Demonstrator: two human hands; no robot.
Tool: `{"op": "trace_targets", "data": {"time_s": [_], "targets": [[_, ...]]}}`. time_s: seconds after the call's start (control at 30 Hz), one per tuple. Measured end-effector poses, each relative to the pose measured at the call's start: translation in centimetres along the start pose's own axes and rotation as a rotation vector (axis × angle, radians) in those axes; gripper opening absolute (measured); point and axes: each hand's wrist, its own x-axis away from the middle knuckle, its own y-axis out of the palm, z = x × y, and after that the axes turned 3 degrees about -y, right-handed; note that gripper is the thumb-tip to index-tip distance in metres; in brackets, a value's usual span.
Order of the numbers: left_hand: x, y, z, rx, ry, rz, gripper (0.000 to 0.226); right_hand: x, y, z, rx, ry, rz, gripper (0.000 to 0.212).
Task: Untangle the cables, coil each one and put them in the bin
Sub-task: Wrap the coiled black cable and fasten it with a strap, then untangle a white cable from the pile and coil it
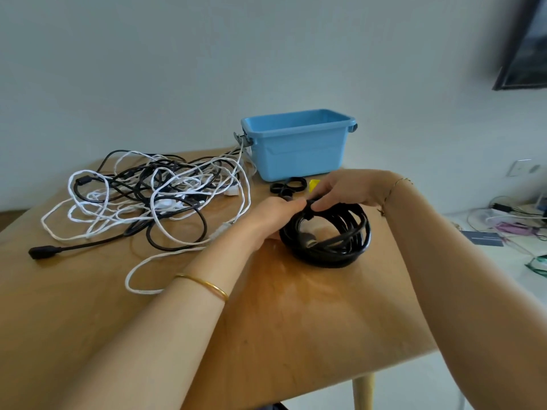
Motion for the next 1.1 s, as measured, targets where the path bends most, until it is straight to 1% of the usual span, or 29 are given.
{"op": "trace_targets", "data": {"time_s": [0.1,0.17,0.3,0.4,0.47,0.57,0.7,0.77,0.8,0.87,0.93,1.0,1.03,1.1], "targets": [[-0.1,0.0,-0.2,-0.165,0.056,-0.023,0.030,-0.4,0.5,0.0,0.129,-0.006,0.013,0.019],[-0.1,0.1,-0.4,-0.265,0.086,0.004,0.027,-0.3,0.6,0.0,0.174,-0.034,0.008,0.024],[-0.9,0.6,-0.9,-0.468,0.150,0.155,0.036,-0.1,0.8,0.3,0.237,-0.060,0.046,0.028],[-1.5,1.2,-0.8,-0.564,0.145,0.167,0.033,-0.4,2.0,1.0,0.254,-0.043,0.117,0.025],[-1.5,1.6,-0.4,-0.616,0.118,0.180,0.036,-0.6,2.6,1.3,0.260,-0.045,0.146,0.025],[-1.4,1.6,-0.5,-0.605,0.123,0.180,0.036,-0.6,2.8,0.9,0.335,-0.022,0.138,0.024],[-0.7,0.9,-0.9,-0.410,0.247,0.177,0.035,-0.7,1.9,-0.5,0.482,0.035,0.042,0.016],[0.1,-0.9,-1.0,-0.378,0.338,0.253,0.036,-0.9,1.6,-1.7,0.556,0.055,0.027,0.012],[0.5,-2.2,-1.0,-0.403,0.387,0.322,0.033,-1.1,1.5,-2.4,0.585,0.062,0.039,0.011],[1.3,-5.4,-1.0,-0.488,0.437,0.493,0.030,-1.8,1.5,-4.2,0.626,0.030,0.115,0.008],[2.0,-8.8,-1.2,-0.616,0.405,0.621,0.034,-2.6,1.8,-6.3,0.586,-0.044,0.207,0.018],[2.8,-12.0,-1.8,-0.845,0.293,0.641,0.034,-3.6,2.8,-8.9,0.489,-0.134,0.216,0.028],[3.2,-13.2,-2.2,-0.930,0.227,0.596,0.035,-4.1,3.7,-10.1,0.471,-0.186,0.176,0.032],[4.1,-14.9,-3.1,-0.946,0.110,0.442,0.042,-5.1,6.1,-11.9,0.502,-0.251,0.002,0.038]]}}
